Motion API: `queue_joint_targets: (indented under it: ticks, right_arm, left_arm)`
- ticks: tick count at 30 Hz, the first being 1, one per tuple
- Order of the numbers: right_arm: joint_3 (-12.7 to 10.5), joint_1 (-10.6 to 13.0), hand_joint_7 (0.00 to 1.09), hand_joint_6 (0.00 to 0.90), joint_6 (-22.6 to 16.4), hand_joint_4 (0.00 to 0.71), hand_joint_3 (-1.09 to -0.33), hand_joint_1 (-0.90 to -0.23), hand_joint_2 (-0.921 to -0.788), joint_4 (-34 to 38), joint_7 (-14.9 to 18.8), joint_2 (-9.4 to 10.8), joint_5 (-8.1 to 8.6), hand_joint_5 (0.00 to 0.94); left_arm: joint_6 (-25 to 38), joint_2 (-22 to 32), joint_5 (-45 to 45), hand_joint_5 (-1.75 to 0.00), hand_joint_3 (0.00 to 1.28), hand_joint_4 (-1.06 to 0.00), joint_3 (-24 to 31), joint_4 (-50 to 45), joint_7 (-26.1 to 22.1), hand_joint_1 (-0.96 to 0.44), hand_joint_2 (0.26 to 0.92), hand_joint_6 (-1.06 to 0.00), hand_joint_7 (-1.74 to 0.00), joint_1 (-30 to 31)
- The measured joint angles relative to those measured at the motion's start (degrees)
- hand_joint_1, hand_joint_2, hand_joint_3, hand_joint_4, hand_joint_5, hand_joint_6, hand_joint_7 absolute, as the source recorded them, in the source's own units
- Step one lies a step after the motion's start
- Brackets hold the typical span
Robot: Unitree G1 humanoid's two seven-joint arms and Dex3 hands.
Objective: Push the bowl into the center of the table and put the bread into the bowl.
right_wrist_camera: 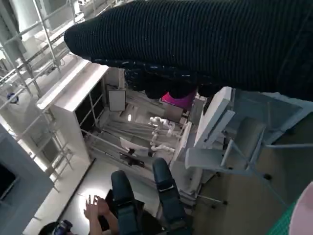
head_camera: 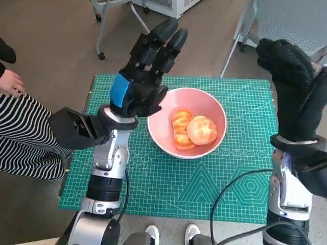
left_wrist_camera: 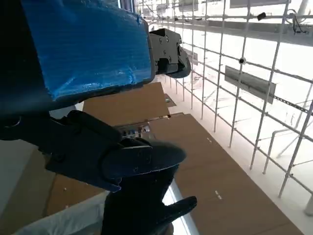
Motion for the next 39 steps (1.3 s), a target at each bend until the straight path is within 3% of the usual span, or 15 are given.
queue_joint_targets:
  ticks: [20, 39]
  right_arm:
    - [0.6, 0.0, 0.56, 0.070, -0.8, 0.186, -0.697, -0.717, -0.921, 3.1, 0.0, 0.1, -0.43, 0.009]
    - [1.2, -1.2, 0.57, 0.085, -2.1, 0.191, -0.685, -0.717, -0.921, 6.6, 0.0, 1.4, -0.50, 0.008]
  left_arm:
    - [-1.3, 1.4, 2.7, -0.06, 0.64, 0.00, -0.1, -0.2, 0.7, -0.62, 0.851, 0.00, -0.45, 0.3]
    - [-1.6, 3.9, 4.4, -0.01, 0.67, 0.00, -0.1, -0.8, 1.0, -0.63, 0.826, 0.00, -0.39, 1.3]
